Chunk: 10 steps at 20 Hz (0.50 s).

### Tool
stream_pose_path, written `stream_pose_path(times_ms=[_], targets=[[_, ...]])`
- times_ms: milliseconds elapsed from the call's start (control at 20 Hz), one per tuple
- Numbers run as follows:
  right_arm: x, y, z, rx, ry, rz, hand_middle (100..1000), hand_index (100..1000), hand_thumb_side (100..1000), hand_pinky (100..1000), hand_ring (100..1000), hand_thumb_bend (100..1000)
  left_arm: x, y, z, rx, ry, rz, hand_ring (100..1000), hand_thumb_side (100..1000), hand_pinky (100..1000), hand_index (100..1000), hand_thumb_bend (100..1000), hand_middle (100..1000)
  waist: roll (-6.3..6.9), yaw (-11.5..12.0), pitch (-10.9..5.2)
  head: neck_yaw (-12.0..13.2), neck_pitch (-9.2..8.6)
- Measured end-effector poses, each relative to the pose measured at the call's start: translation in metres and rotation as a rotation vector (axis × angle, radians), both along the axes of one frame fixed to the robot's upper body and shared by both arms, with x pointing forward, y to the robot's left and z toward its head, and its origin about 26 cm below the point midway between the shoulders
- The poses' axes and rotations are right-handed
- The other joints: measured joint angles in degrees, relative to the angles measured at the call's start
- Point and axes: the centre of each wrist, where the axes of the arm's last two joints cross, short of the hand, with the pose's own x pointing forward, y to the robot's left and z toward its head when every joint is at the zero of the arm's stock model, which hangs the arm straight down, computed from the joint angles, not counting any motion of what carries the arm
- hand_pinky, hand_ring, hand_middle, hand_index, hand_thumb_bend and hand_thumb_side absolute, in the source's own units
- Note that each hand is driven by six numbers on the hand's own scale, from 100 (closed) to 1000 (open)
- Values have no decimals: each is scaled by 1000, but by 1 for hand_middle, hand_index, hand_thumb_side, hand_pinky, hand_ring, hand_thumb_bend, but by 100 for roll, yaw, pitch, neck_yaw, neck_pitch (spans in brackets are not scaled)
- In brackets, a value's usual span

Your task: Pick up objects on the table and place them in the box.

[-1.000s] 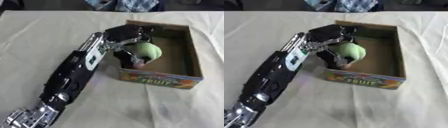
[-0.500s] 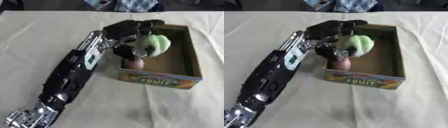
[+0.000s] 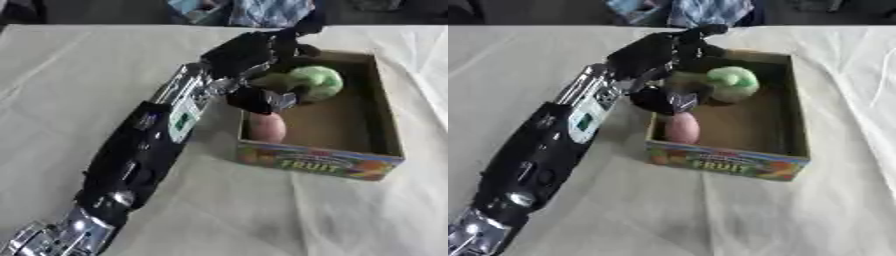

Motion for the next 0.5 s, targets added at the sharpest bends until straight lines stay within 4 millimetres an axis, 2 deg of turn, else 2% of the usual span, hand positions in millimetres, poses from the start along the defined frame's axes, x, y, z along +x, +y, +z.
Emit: stream_pose_path(times_ms=[350,500], targets=[[0,-2,1,45,-22,3,584,907,998,891,798,467,-15,0,21,-117,-70,-47,795,879,625,891,178,1000,-15,75,-82,-69,0],[-1,-4,2,58,-34,-2,586,905,998,890,798,466,-21,2,23,-145,-81,-57,791,873,622,887,176,1000,-41,104,-103,-97,0]])
